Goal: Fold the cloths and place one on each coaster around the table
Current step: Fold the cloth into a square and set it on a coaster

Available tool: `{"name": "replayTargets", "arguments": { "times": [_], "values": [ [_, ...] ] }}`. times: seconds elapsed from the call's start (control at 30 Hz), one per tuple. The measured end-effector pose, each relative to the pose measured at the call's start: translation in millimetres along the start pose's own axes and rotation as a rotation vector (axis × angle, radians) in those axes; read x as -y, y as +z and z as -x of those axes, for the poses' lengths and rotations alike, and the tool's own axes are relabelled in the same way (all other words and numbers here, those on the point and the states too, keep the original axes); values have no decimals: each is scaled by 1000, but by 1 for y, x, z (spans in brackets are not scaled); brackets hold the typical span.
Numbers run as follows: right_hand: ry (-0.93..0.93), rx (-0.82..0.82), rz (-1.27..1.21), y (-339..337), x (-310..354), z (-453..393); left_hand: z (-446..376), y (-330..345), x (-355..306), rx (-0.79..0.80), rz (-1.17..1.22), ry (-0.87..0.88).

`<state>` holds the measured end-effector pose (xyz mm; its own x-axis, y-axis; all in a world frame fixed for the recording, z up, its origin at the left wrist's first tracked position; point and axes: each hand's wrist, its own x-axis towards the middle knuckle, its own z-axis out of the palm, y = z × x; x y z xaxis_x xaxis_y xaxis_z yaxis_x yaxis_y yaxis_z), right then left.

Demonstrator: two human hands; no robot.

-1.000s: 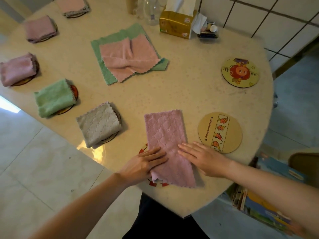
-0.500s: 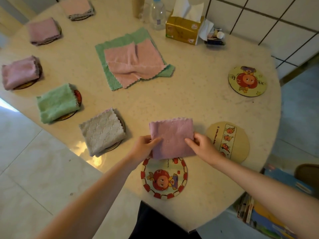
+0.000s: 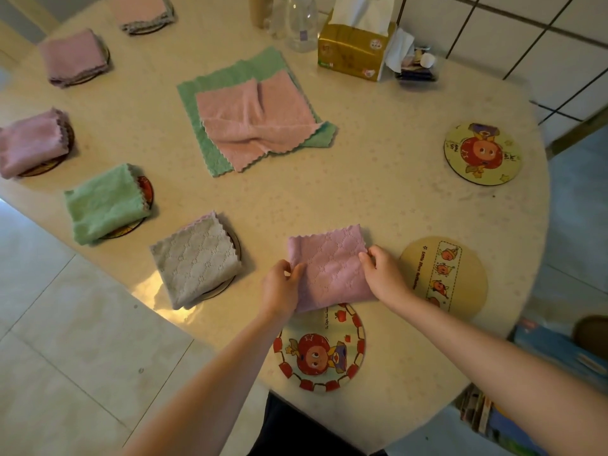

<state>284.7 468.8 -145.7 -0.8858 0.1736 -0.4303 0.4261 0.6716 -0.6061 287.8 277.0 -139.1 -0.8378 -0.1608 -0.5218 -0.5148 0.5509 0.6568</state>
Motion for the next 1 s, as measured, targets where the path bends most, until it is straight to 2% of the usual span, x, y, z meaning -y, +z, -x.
{"name": "replayTargets", "arguments": {
  "times": [0.13, 0.2, 0.3, 0.37, 0.5, 0.6, 0.73, 0.8, 0.87, 0.93, 1.0],
  "values": [
    [50, -11, 76, 1, 2, -4, 6, 1, -6, -96, 17, -19],
    [58, -36, 109, 1, 4, -1, 14, -3, -6, -130, -21, 69],
    [-41, -90, 165, -1, 9, 8, 12, -11, 10, -235, -516, 569],
    [-164, -91, 237, -1, 13, 13, 6, -13, 19, -234, -769, 783],
    [-243, -86, 640, -2, 9, 15, -4, -16, 28, -68, -969, 718],
    [-257, -46, 709, -1, 4, 11, -5, -18, 27, 12, -1002, 662],
    [-117, -80, 467, 2, 8, 13, -2, -24, 13, 84, -934, 618],
    [20, -64, 369, 3, 14, 12, -4, -21, 6, 143, -790, 546],
    [144, -26, 230, 5, 16, 6, 0, -17, -5, 169, -497, 419],
    [241, -7, 73, 3, 20, 2, 4, -15, -16, 127, -123, 261],
    [376, 34, -99, -4, 26, -2, 4, -12, -24, 50, 119, 95]
  ]
}}
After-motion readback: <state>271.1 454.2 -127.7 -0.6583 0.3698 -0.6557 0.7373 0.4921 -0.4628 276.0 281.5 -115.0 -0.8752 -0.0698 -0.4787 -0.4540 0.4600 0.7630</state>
